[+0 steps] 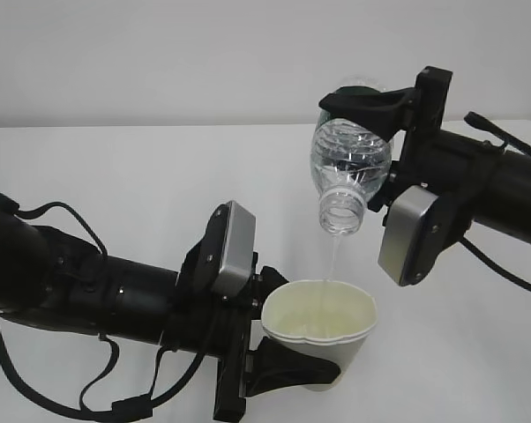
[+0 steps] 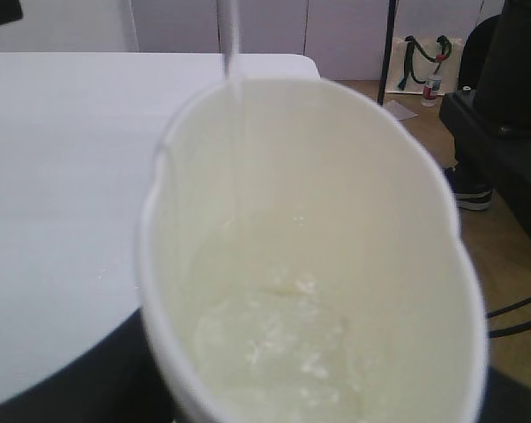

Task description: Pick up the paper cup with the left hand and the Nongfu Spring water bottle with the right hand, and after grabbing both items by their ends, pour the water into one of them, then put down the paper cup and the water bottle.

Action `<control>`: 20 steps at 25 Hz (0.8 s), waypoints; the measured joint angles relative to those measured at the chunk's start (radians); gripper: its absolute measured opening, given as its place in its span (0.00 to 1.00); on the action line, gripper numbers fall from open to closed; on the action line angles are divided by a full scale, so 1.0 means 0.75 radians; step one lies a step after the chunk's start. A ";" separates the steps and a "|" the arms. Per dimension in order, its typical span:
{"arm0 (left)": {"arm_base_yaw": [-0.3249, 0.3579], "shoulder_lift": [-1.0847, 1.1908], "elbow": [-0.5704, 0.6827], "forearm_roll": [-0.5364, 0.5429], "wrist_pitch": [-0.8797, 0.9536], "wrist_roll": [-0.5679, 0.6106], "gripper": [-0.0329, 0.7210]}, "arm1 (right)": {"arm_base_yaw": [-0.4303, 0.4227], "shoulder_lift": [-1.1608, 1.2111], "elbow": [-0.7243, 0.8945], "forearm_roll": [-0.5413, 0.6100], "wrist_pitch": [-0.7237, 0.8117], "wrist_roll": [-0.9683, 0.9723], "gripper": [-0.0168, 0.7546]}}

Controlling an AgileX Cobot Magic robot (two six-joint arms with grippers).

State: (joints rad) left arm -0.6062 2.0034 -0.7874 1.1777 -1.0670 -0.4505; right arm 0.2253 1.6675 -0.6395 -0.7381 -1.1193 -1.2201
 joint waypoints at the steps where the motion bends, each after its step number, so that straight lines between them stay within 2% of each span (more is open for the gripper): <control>1: 0.000 0.000 0.000 0.000 0.000 0.000 0.60 | 0.000 0.000 0.000 0.000 0.000 0.000 0.62; 20: 0.000 0.000 0.000 -0.047 0.000 0.000 0.60 | 0.000 0.000 0.000 0.011 0.000 -0.001 0.62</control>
State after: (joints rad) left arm -0.6062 2.0034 -0.7874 1.1427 -1.0670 -0.4505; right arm 0.2253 1.6675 -0.6395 -0.7298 -1.1193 -1.2208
